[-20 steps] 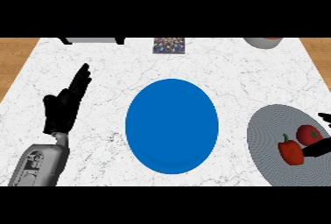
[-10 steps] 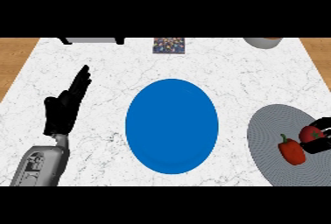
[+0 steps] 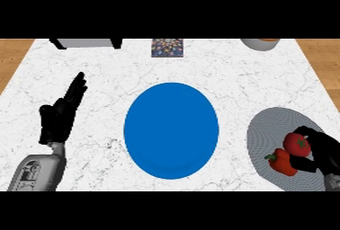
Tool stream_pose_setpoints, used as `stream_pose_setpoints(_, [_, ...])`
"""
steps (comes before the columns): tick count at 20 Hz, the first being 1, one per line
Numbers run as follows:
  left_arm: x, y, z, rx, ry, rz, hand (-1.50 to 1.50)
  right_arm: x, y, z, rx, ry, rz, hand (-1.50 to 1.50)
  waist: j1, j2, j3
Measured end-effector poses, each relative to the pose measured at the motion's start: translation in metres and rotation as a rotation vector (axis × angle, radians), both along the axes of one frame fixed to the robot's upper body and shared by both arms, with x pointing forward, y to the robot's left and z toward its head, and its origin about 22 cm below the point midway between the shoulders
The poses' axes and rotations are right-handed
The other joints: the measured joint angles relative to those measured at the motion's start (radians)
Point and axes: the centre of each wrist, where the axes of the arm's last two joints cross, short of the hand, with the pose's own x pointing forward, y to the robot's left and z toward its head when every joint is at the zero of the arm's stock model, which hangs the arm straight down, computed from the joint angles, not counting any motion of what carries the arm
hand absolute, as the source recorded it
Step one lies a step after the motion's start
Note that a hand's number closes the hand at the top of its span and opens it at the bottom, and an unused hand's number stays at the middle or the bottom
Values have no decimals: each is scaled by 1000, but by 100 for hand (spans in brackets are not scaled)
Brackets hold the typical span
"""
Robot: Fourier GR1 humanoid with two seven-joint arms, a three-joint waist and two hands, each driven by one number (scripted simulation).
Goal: Pick the tomato from the placemat and place it in the plate
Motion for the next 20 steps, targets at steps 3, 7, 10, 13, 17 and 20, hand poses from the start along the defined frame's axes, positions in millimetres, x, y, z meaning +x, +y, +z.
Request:
stream_pose_setpoints(3, [1, 1, 2, -3, -1, 9, 0, -21, 22, 15, -20, -119, 80, 150, -10, 1, 6])
stream_pose_setpoints(7, [-2, 2, 0, -2, -1, 11, 0, -39, 50, 47, -20, -339, 154, 150, -10, 3, 14])
stream_pose_setpoints(10, [-4, 0, 2, -5, -4, -3, 0, -57, 67, 69, -11, -466, 209, 150, -1, 7, 17])
stream_pose_setpoints(13, [-1, -3, 3, -6, -1, -7, 0, -69, 85, 96, 16, -563, 286, 150, 7, 11, 18])
stream_pose_setpoints(17, [6, -17, 10, 0, -11, -21, 0, -74, 116, 116, 74, -612, 357, 150, 22, 15, 19])
stream_pose_setpoints(20, [7, -16, 9, -3, -13, -30, 0, -64, 140, 127, 137, -608, 382, 150, 32, 18, 19])
